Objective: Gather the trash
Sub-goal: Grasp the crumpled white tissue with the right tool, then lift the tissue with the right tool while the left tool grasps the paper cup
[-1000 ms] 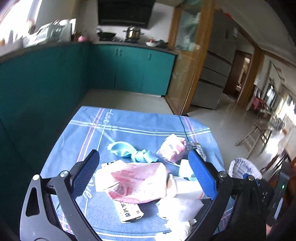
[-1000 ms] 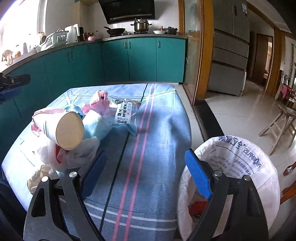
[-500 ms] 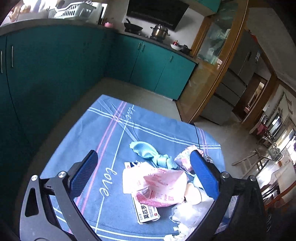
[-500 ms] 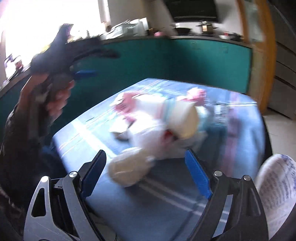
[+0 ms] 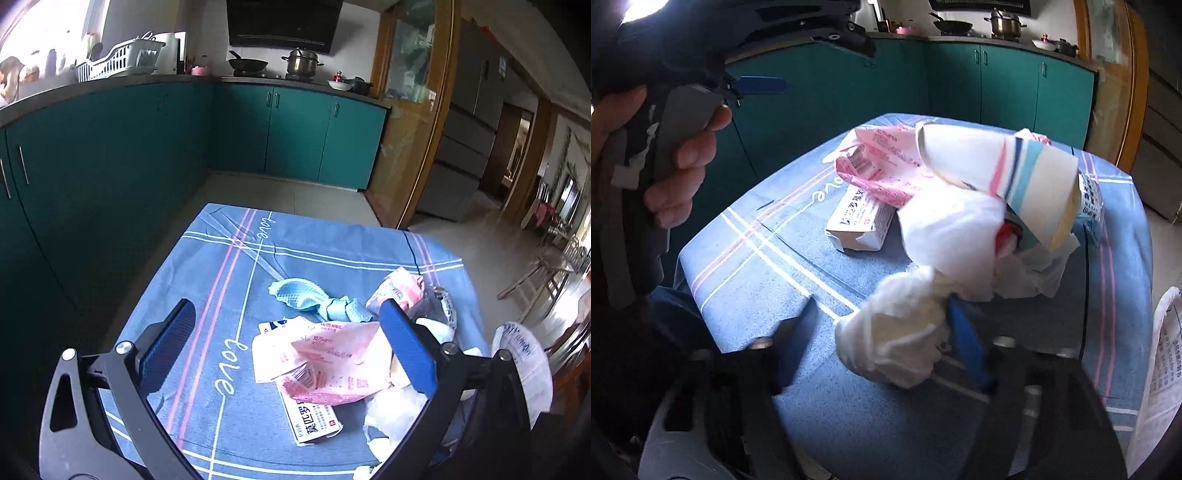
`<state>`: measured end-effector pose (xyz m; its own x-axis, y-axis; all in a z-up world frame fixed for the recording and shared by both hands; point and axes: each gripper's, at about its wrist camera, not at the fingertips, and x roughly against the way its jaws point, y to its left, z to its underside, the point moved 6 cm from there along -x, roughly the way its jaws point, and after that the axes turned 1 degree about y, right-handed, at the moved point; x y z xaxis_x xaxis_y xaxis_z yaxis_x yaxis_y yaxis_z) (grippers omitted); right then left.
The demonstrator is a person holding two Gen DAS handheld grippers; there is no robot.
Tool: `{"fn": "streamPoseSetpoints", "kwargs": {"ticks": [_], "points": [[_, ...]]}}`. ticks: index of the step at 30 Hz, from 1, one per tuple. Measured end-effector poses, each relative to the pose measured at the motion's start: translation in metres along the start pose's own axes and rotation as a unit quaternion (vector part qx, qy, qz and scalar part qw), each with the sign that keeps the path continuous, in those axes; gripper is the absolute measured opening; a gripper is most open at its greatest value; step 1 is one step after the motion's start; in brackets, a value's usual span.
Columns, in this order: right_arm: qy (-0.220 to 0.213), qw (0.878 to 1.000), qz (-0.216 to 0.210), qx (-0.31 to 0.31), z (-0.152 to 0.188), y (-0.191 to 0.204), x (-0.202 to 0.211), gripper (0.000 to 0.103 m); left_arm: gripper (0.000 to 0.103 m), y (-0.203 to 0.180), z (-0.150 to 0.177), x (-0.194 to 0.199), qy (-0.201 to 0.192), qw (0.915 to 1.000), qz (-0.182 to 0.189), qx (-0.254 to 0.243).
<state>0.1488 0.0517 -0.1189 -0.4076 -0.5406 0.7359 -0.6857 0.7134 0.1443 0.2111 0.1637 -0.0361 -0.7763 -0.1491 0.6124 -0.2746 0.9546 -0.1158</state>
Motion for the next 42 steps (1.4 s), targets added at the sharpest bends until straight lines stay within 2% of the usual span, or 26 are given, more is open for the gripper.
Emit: {"fn": "streamPoseSetpoints", "kwargs": {"ticks": [1,5,6,13,18,24,27,29,32,37,42], "points": [[0.001,1.0,0.001,-0.001,0.0,0.0,0.0,0.053,0.099,0.001,0.0,0.0,0.001,1.0,0.0,0.001],[-0.002,0.999,-0.03,-0.02,0.003,-0.01,0.012,0.033,0.099,0.006,0.0,0.001,0.002,0.9999,0.003,0.014],[-0.002,0.999,-0.034,-0.02,0.005,-0.014,0.016,0.031,0.099,0.007,0.0,0.001,0.001,0.9999,0.003,0.017],[-0.024,0.999,-0.039,-0.012,0.009,-0.033,0.046,0.031,0.099,0.008,0.0,0.002,0.0,0.9998,0.0,0.018],[-0.045,0.998,-0.021,-0.032,0.006,-0.054,0.054,0.031,0.099,0.006,0.0,0.003,-0.002,0.9998,0.002,0.021],[-0.063,0.994,0.026,-0.085,0.006,-0.1,0.067,0.031,0.099,0.003,0.003,0.001,0.002,0.9999,0.001,0.014],[-0.06,0.99,0.077,-0.106,0.009,-0.12,0.067,0.031,0.099,0.001,0.004,0.001,0.004,0.9999,0.003,0.012],[-0.05,0.987,0.089,-0.123,0.013,-0.129,0.061,0.031,0.099,-0.001,0.004,0.0,0.006,0.9999,0.003,0.01],[-0.035,0.984,0.1,-0.144,0.019,-0.141,0.053,0.031,0.099,-0.004,0.005,0.0,0.009,0.9999,0.009,0.005],[-0.027,0.984,0.102,-0.145,0.021,-0.143,0.047,0.031,0.099,-0.011,0.006,0.004,0.006,0.9997,0.022,-0.007],[-0.023,0.985,0.104,-0.135,0.02,-0.137,0.041,0.031,0.099,-0.019,0.01,0.005,0.018,0.9974,0.069,-0.014]]}}
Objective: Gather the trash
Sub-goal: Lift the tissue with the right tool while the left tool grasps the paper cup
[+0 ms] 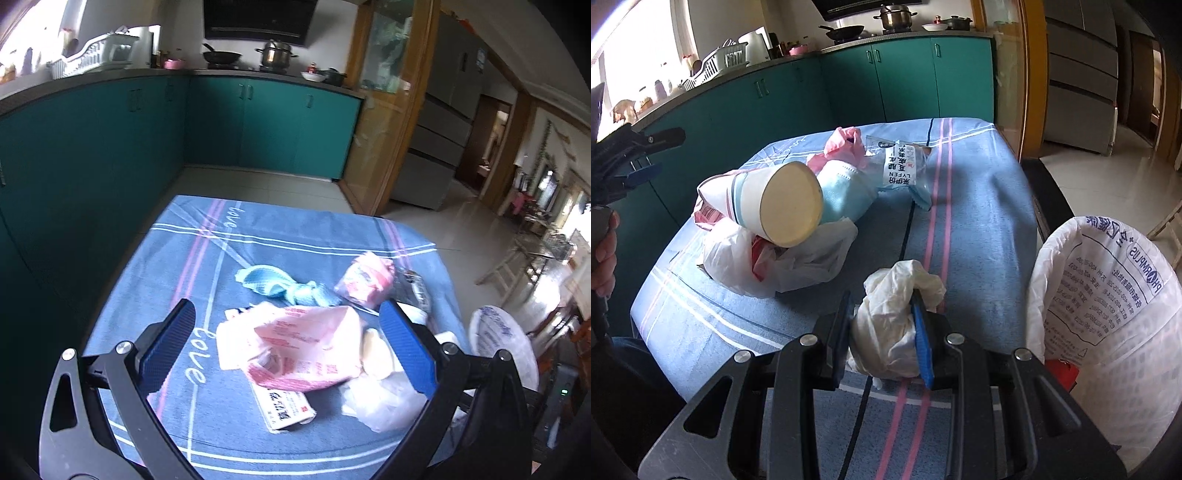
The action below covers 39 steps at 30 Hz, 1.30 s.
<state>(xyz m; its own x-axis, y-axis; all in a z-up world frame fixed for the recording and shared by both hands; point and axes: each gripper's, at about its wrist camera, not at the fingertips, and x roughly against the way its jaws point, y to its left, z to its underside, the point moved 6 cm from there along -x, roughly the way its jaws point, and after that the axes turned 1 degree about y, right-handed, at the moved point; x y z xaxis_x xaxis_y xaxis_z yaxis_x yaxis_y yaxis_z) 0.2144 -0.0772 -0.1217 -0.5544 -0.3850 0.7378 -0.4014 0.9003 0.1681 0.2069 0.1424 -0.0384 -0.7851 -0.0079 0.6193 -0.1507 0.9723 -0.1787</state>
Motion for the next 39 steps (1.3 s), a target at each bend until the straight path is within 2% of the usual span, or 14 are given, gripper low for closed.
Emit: {"fn": "streamPoseSetpoints", "kwargs": {"ticks": [6,9,12,13,15,17,20,23,27,29,30,31,36,39], "points": [[-0.001,1.0,-0.001,0.0,-0.001,0.003,-0.001,0.031,0.1,-0.02,0.003,0.002,0.007,0.9966,0.081,-0.004],[-0.002,1.0,-0.001,-0.001,-0.002,0.004,0.0,0.032,0.1,-0.043,0.009,0.002,0.012,0.9933,0.109,-0.036],[-0.002,1.0,0.0,-0.002,-0.002,0.004,0.0,0.034,0.1,-0.069,0.021,-0.005,0.035,0.9896,0.123,-0.067],[-0.002,1.0,0.0,-0.002,-0.002,0.004,-0.001,0.036,0.1,-0.076,0.025,-0.008,0.041,0.989,0.121,-0.074],[0.0,1.0,0.002,-0.001,-0.002,0.004,-0.002,0.049,0.1,-0.094,0.034,-0.016,0.058,0.9871,0.114,-0.096],[0.002,1.0,0.003,-0.001,-0.001,0.004,-0.003,0.058,0.1,-0.106,0.043,-0.023,0.072,0.9852,0.106,-0.114],[0.006,1.0,0.012,0.007,0.002,0.004,-0.004,0.064,0.1,-0.118,0.054,-0.032,0.092,0.9824,0.093,-0.133],[0.011,1.0,0.012,0.009,0.004,0.003,-0.007,0.064,0.1,-0.122,0.061,-0.044,0.106,0.9821,0.063,-0.143],[0.012,1.0,0.012,0.009,0.006,0.001,-0.007,0.064,0.1,-0.119,0.064,-0.054,0.112,0.9837,0.053,-0.131],[0.011,1.0,0.009,0.009,0.006,0.002,-0.007,0.064,0.096,-0.115,0.063,-0.055,0.106,0.9852,0.052,-0.124],[0.009,1.0,0.008,0.009,0.006,0.002,-0.006,0.064,0.088,-0.112,0.062,-0.054,0.102,0.9858,0.05,-0.124],[0.009,1.0,0.007,0.009,0.006,0.002,-0.006,0.064,0.086,-0.111,0.061,-0.053,0.1,0.986,0.049,-0.125],[0.009,1.0,0.002,0.006,0.005,0.003,-0.007,0.048,0.086,-0.106,0.056,-0.047,0.086,0.9877,0.05,-0.121],[0.001,1.0,-0.003,0.0,0.004,0.002,-0.004,0.044,0.086,-0.103,0.046,-0.032,0.046,0.9902,0.042,-0.125]]}}
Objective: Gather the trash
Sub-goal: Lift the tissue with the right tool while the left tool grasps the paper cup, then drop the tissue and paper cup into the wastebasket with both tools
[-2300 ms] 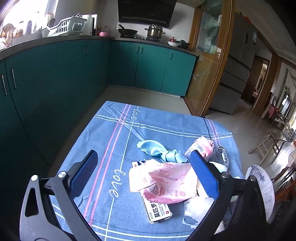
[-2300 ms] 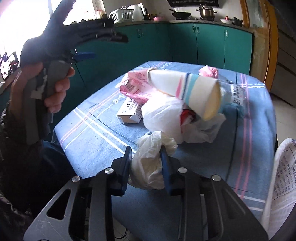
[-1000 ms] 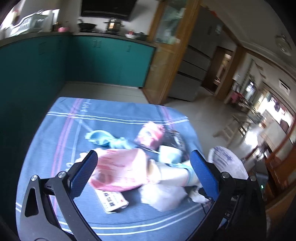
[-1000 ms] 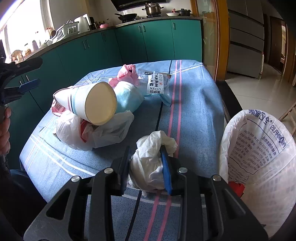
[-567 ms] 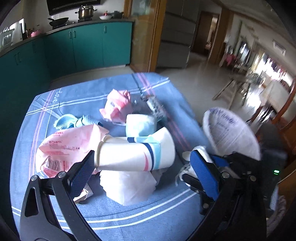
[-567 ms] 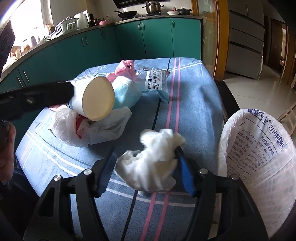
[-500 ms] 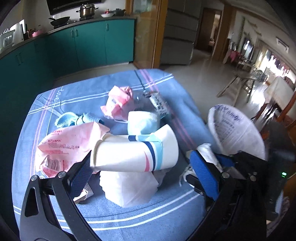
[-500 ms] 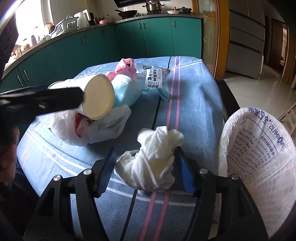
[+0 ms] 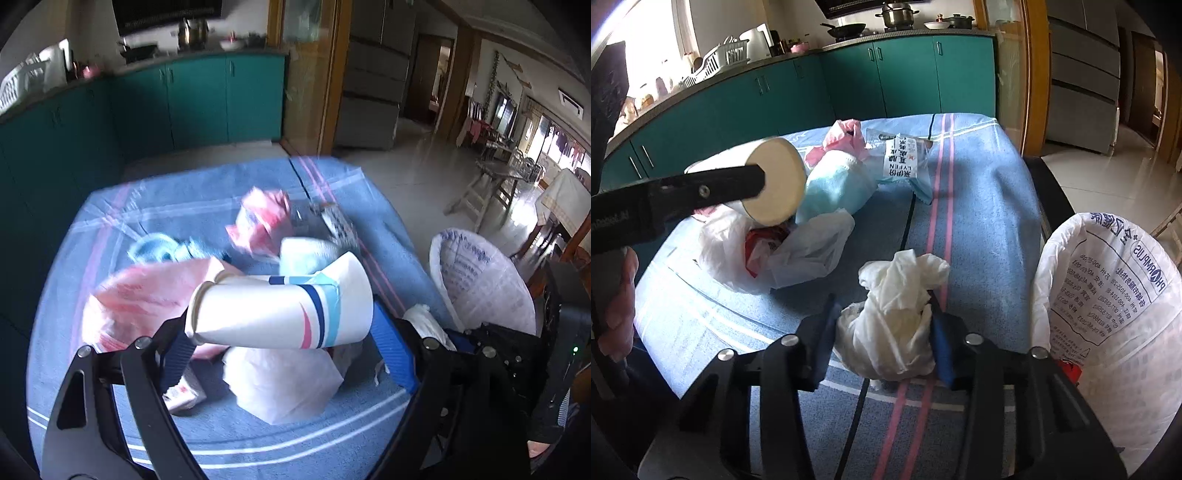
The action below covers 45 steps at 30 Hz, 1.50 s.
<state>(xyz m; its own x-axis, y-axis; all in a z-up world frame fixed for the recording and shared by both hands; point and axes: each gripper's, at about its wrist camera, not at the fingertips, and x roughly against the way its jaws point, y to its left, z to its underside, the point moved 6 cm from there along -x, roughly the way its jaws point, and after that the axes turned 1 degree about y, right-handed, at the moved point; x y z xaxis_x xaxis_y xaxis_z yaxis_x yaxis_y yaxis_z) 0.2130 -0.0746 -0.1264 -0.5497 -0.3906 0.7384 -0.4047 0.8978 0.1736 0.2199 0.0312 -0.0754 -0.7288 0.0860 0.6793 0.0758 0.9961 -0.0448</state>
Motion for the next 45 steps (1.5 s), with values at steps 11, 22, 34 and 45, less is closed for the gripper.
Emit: {"fn": "streamPoseSetpoints", "kwargs": {"ticks": [11,22,34,45], "points": [[-0.072,0.997,0.019,-0.017,-0.017,-0.013,0.029,0.043,0.086,0.006,-0.017,0.035,-0.082,0.9963,-0.028,-0.002],[-0.215,0.97,0.058,-0.099,-0.025,-0.093,0.108,0.043,0.086,-0.014,-0.027,0.051,-0.105,0.9943,0.015,0.011],[-0.169,0.954,0.142,-0.202,0.021,-0.191,0.12,0.043,0.086,-0.071,-0.03,0.021,-0.05,0.9935,0.102,-0.008],[-0.185,0.939,0.157,-0.245,0.032,-0.215,0.14,0.043,0.086,-0.196,-0.021,-0.033,0.034,0.9752,0.2,-0.087]]}}
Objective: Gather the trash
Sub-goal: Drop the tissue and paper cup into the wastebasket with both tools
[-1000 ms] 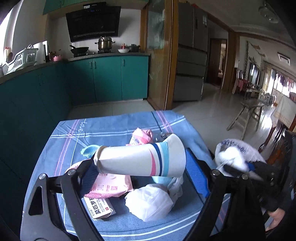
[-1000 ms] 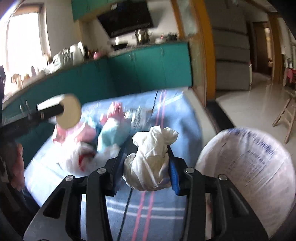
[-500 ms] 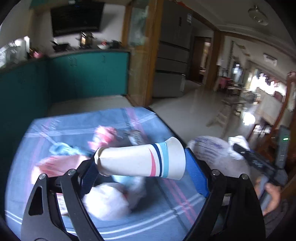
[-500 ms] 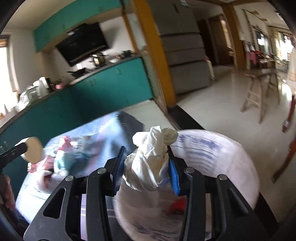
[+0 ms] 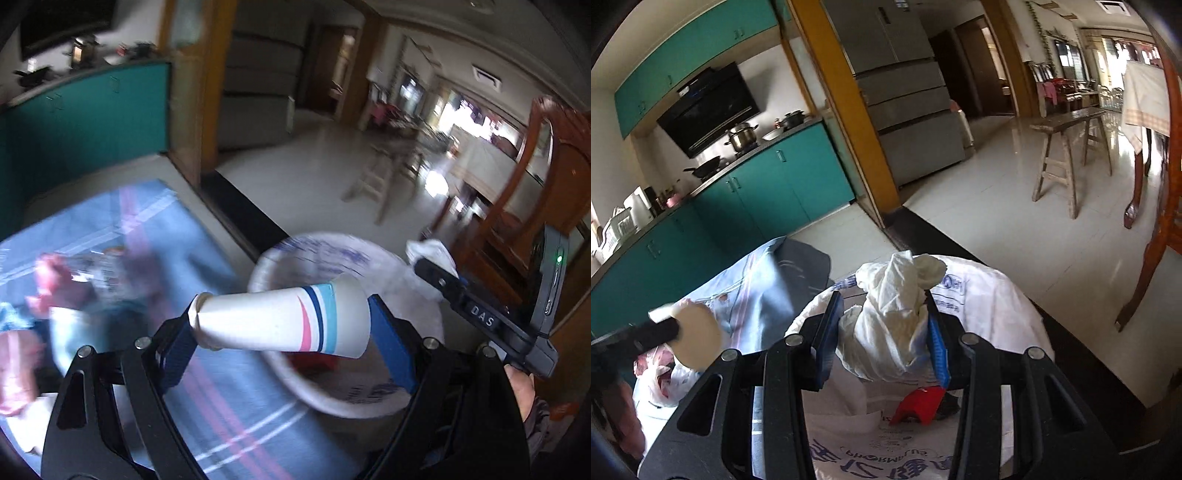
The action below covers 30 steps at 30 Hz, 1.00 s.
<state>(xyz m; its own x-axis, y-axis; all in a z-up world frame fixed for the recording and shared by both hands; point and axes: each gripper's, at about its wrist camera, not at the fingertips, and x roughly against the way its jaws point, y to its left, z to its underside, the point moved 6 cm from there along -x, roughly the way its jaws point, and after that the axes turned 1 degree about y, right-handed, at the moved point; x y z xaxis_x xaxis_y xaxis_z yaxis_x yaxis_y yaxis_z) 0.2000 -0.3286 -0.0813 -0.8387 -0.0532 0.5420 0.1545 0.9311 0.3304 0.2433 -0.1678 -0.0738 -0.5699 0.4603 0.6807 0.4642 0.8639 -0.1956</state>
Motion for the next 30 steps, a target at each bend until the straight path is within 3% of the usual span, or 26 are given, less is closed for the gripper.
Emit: {"fn": "streamPoseSetpoints", "kwargs": {"ticks": [5,11,16,20,23,25,30], "points": [[-0.005,1.0,0.016,-0.018,-0.001,-0.013,0.002,0.043,0.087,-0.013,0.007,-0.038,0.034,0.9987,0.037,0.002],[0.014,1.0,0.021,-0.014,0.004,-0.011,-0.006,0.045,0.093,0.003,0.007,-0.033,0.02,0.9996,0.011,0.015],[0.035,0.999,0.012,0.001,0.01,0.004,-0.015,0.056,0.096,0.028,-0.002,0.005,-0.009,0.9991,-0.037,0.02],[0.038,0.999,0.012,0.016,0.013,0.018,-0.018,0.069,0.096,0.058,-0.007,0.044,-0.032,0.9937,-0.107,0.006],[0.042,0.999,0.004,0.028,0.017,0.03,-0.022,0.072,0.098,0.089,-0.01,0.078,-0.06,0.9844,-0.166,0.001],[0.049,0.998,-0.005,0.043,0.021,0.044,-0.027,0.072,0.099,0.116,-0.01,0.1,-0.079,0.9736,-0.214,0.006],[0.085,0.99,-0.046,0.106,0.038,0.106,-0.043,0.072,0.099,0.194,0.012,0.146,-0.115,0.9366,-0.32,0.084]]}}
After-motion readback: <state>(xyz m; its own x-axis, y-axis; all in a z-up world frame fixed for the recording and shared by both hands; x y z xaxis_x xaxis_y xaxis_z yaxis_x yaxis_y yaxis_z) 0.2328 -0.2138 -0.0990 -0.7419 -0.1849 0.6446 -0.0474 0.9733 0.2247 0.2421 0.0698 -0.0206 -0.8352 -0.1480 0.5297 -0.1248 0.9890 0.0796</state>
